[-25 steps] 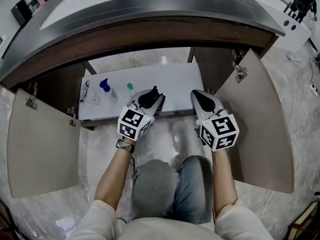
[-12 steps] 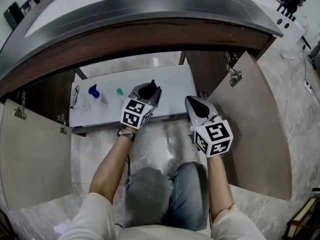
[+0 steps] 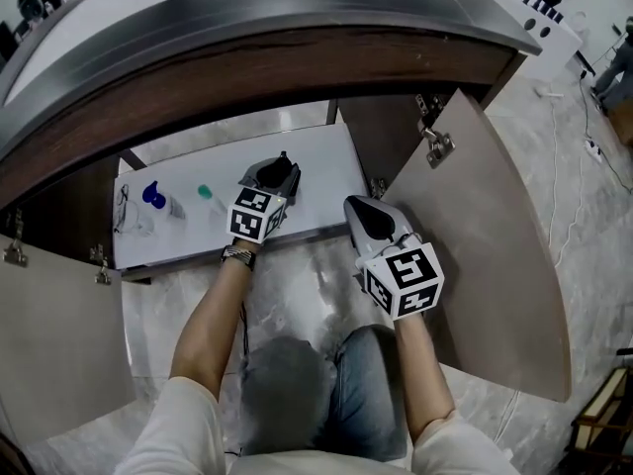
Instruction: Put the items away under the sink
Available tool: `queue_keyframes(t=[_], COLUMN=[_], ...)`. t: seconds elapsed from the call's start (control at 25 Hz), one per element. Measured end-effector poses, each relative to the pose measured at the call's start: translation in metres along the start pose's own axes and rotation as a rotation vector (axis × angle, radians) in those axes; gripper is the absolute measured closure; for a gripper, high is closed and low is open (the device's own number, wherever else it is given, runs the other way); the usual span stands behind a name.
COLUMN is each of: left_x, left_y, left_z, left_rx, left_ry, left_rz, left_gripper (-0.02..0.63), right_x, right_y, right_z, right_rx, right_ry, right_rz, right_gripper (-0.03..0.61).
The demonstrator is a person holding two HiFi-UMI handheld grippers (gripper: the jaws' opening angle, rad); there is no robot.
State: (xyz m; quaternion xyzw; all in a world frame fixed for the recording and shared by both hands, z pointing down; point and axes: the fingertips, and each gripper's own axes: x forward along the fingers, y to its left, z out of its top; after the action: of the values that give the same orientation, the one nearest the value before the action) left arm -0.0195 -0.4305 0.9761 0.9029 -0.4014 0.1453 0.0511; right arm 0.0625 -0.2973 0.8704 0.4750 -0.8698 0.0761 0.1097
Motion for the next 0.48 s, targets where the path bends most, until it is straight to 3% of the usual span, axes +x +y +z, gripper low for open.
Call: queue_keyframes(t=[0.48], left_x=[0.017], left_y=[0.002], left_z=[-0.006], left_rx=[-0.029], left_ry=[0.001], left_rz=[0.005], left_gripper=[0.523], right_x=[-0.005], right_y=[-0.003], right_z=[-0.003], right_rx=[-0.004], right_ry=[0.008], right_rz=[-0.028], right_gripper=[0.572])
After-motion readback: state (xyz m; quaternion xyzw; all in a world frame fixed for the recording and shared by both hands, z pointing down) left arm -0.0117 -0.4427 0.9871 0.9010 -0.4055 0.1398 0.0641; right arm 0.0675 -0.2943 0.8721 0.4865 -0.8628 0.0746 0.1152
